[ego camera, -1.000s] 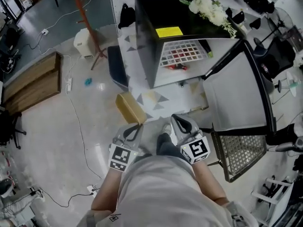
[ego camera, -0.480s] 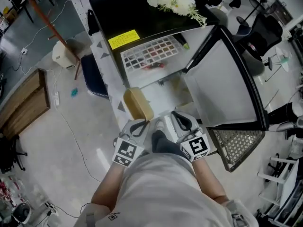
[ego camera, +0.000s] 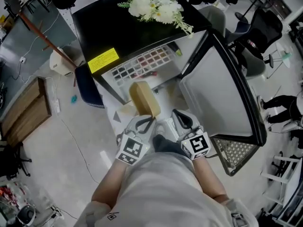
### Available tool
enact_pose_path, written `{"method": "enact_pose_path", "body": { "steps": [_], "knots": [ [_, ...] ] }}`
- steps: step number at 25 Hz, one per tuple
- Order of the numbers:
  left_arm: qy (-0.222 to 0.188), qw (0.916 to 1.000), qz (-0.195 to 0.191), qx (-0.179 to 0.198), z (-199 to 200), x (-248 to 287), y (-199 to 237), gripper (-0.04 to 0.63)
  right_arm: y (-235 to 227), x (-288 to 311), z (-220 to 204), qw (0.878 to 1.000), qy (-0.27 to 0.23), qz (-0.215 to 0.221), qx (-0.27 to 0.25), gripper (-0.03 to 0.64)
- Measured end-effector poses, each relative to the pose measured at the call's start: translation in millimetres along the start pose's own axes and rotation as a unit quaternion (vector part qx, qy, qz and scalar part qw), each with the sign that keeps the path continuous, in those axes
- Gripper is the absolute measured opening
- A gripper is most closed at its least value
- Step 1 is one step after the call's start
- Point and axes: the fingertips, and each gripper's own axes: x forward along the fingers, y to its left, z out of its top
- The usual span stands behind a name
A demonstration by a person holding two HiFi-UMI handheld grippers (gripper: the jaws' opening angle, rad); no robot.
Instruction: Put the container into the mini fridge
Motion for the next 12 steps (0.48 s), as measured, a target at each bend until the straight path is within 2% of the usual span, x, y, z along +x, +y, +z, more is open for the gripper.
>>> {"method": "enact_pose_path", "body": {
  "steps": [6, 12],
  "knots": [
    [0.024, 0.999, 0.012, 0.036, 26.7, 24.6, 19.6, 0.017, -33.4, 23.1, 9.8, 1.0, -0.017, 0.007, 0.004, 0.003],
    [0.038, 0.9963, 0.049, 0.06, 54.0, 41.8, 42.8, 0.017, -59.0, 40.0, 18.3, 0.999, -0.027, 0.021, 0.001, 0.003]
  ]
}}
